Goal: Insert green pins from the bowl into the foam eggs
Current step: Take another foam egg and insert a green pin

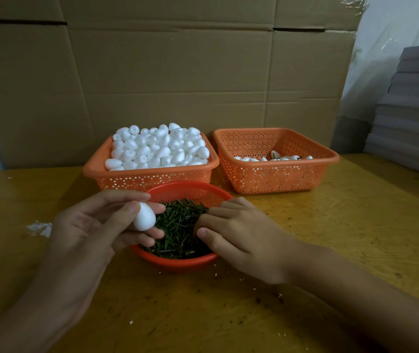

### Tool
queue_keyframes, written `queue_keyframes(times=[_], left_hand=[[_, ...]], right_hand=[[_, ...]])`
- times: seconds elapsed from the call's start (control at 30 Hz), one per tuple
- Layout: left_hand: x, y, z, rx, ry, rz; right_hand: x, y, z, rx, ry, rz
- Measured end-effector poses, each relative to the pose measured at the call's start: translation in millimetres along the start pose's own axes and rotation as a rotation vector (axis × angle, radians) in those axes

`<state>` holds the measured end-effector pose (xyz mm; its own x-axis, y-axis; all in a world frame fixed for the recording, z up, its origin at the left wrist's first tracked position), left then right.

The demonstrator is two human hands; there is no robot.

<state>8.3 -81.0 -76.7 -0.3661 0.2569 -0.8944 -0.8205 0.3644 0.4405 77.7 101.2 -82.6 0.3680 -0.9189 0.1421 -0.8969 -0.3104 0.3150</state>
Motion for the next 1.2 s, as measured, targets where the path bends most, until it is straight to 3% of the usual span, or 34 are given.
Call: queue_keyframes(times=[0.4,0.8,1.2], left_hand=[[0,0,-1,-0.044,0.003,-0.03],[5,2,-3,-0.037,-0.04,-0.053],[6,2,-4,-0.027,-0.042,-0.001]], right_hand=[[0,0,-1,0.018,-0.006,-0.012],[-22,8,1,0.008,0.725,0.117],[-27,6,-3,-0.121,0.936,0.145]])
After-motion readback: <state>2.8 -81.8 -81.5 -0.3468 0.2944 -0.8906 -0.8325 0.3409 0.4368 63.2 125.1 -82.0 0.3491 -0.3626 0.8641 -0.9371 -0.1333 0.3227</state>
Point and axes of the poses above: each hand's wrist, its own y-axis towards the middle knuckle, its own z-axis out of the palm, x = y × z, the point moved 8 cm from there along y, towards the middle knuckle, and after that the axes turned 4 degrees about y, right-handed, at the moved point
